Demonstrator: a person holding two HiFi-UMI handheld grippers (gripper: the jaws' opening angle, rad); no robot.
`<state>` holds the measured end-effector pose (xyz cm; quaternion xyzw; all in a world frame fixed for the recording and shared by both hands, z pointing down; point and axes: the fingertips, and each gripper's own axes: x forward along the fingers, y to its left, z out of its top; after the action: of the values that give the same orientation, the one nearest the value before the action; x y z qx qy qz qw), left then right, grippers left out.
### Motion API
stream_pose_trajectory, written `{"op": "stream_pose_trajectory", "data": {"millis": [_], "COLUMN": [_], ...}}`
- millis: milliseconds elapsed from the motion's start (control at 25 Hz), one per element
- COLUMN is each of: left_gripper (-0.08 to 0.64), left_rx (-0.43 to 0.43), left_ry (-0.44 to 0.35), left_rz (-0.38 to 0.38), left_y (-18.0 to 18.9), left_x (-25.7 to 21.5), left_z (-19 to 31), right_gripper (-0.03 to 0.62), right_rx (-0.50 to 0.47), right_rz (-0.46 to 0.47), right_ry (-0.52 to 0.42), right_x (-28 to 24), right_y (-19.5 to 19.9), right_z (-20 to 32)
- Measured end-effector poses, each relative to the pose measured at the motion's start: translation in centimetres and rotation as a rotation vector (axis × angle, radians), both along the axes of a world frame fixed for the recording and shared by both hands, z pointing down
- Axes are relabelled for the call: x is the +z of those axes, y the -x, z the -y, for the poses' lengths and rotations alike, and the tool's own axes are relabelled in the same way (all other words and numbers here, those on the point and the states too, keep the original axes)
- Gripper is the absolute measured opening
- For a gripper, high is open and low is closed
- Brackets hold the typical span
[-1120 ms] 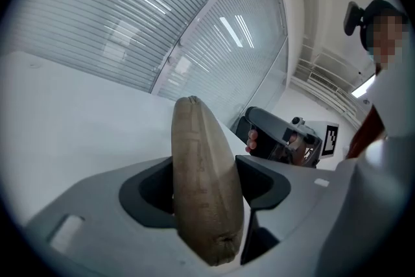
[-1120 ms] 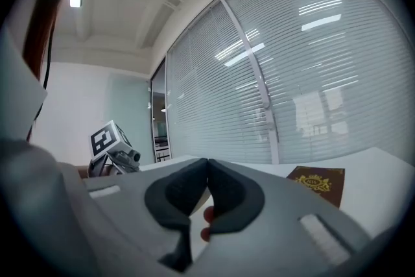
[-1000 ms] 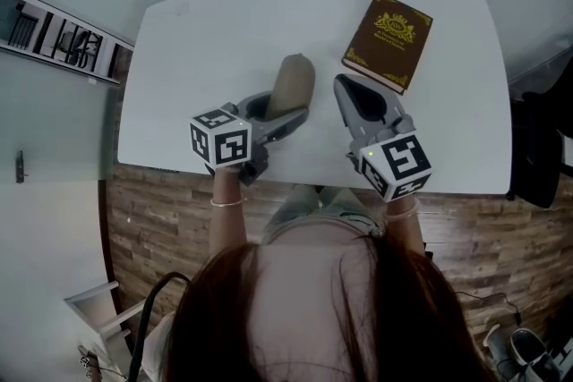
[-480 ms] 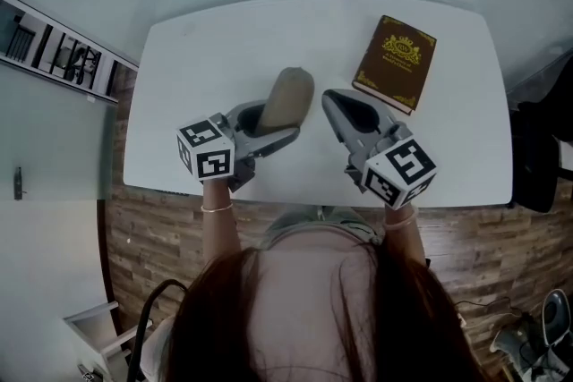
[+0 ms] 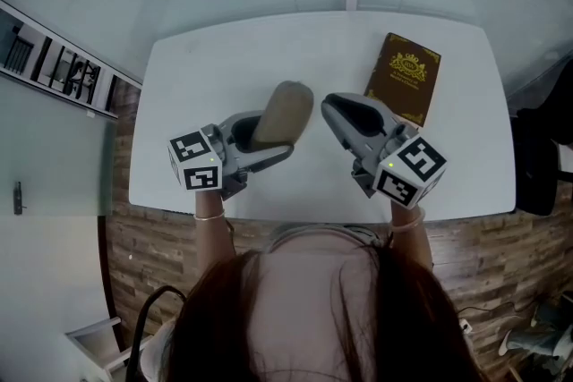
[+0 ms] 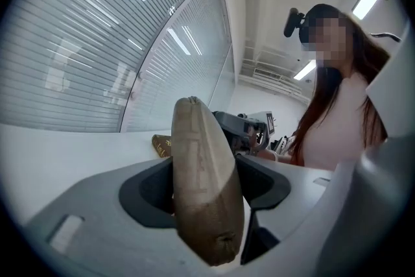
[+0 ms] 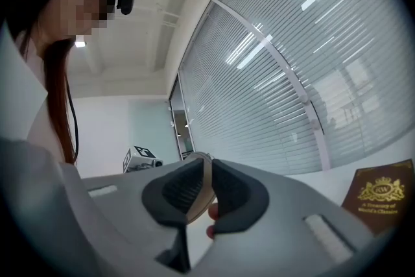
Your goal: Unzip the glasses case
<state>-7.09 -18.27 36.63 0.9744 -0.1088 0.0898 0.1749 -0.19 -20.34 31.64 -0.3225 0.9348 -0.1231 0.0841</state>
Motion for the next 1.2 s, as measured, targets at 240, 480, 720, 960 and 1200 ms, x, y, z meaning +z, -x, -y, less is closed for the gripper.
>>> {"op": "stream_pose_trajectory", "data": {"millis": [240, 480, 720, 960, 1200], "left_gripper": [0.290, 0.289, 0.288, 0.288, 0.288], "left_rx": [0.054, 0.108, 0.154, 0.185, 0.228], "left_ry": [-0.005, -0.014, -0.028, -0.020, -0.026], "left_rz": [0.008, 0.013, -0.006, -0.016, -0.001], "left_y": [0.1, -0.2, -0.2, -0.2, -0.6], "left_x": [-0.1, 0.1, -0.1, 0.0, -0.5], "left_z": [-0.5, -1.1, -1.6, -2.0, -3.0], "right_gripper": [0.064, 0.067, 0.081, 0.091, 0.107], "right_rx": [-0.086, -0.185, -0.261, -0.363, -0.434], "right_rz": [0.032, 0.021, 0.021, 0.078, 0.105], "right_ry": [-0.001, -0.010, -0.021, -0.016, -0.003], "right_x": [-1.0, -0.9, -0.8, -1.3, -1.4], "right_y": [0.4, 0.9, 1.4, 1.3, 1.7], "right_z": [0.6, 0.7, 0.4, 0.0, -0.3]}}
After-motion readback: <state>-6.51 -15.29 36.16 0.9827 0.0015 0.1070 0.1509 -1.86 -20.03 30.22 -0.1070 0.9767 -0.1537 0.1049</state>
